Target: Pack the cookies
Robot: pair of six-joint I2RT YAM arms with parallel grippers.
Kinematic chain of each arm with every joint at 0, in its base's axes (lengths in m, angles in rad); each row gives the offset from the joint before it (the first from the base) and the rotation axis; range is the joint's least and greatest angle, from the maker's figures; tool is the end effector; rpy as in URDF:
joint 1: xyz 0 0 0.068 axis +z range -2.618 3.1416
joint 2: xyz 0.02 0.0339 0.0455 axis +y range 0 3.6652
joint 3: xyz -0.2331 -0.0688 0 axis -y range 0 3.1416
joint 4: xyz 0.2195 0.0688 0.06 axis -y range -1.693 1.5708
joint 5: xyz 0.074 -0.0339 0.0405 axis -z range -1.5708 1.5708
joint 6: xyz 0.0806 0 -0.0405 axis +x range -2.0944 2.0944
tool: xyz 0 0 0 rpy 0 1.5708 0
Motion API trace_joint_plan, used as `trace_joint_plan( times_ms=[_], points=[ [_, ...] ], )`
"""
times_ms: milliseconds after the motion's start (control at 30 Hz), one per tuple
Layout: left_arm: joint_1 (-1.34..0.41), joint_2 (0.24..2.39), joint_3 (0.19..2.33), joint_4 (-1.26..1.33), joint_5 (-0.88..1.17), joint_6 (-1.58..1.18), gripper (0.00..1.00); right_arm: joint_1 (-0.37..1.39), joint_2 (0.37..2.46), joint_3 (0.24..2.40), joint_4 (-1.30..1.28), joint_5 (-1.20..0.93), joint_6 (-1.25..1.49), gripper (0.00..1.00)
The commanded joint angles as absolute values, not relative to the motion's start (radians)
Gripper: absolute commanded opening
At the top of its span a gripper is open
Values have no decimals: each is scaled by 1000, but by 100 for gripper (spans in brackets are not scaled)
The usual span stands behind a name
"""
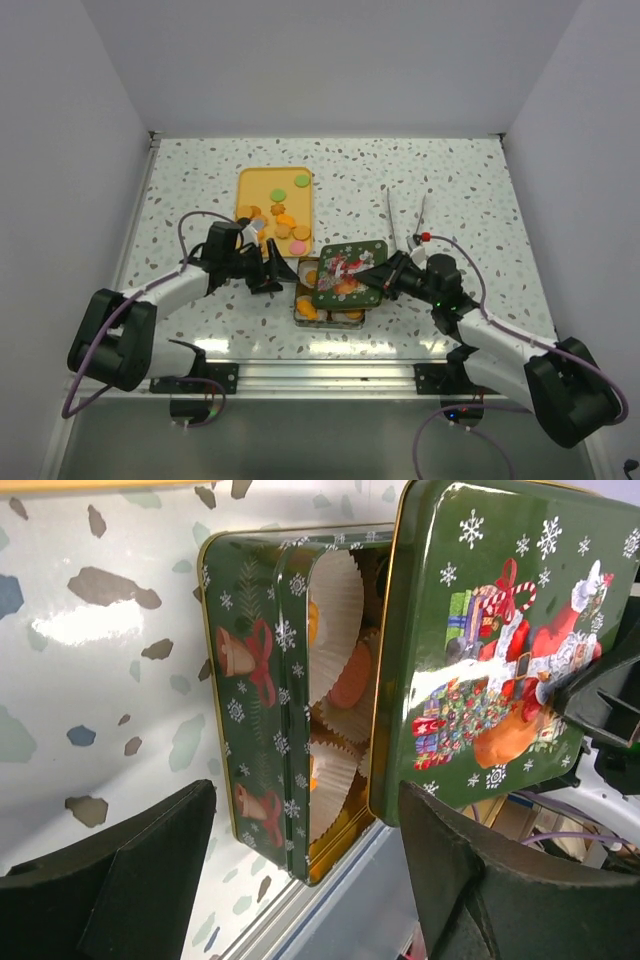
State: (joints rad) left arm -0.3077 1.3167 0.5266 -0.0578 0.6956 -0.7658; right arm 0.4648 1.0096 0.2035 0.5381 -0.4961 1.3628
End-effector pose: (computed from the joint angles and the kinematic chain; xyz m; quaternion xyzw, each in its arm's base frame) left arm 0.2211 -0.1245 0.1235 -0.0823 0.8838 -0.4440 0.1227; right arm 0.1892 0.1378 0.1556 0.2005 0.7591 0.5846 0.2044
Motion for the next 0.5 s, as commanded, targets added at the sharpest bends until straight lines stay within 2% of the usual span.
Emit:
trace_joint_plan(
  times_ms=[0, 233, 367, 467],
  points=[
    [-318, 1339, 528, 37, 712, -741, 79, 466, 1026, 186, 635, -499, 1359, 0],
    [-327, 1374, 508, 77, 716, -742, 78, 479, 1048, 208, 672, -514, 1359, 2],
    [-330, 1394, 506, 100, 719, -749, 78, 499, 1063, 248, 608, -517, 1321, 3],
    [-334, 1417, 509, 129, 727, -756, 78, 500, 1089, 244, 597, -529, 1305, 8]
  ],
)
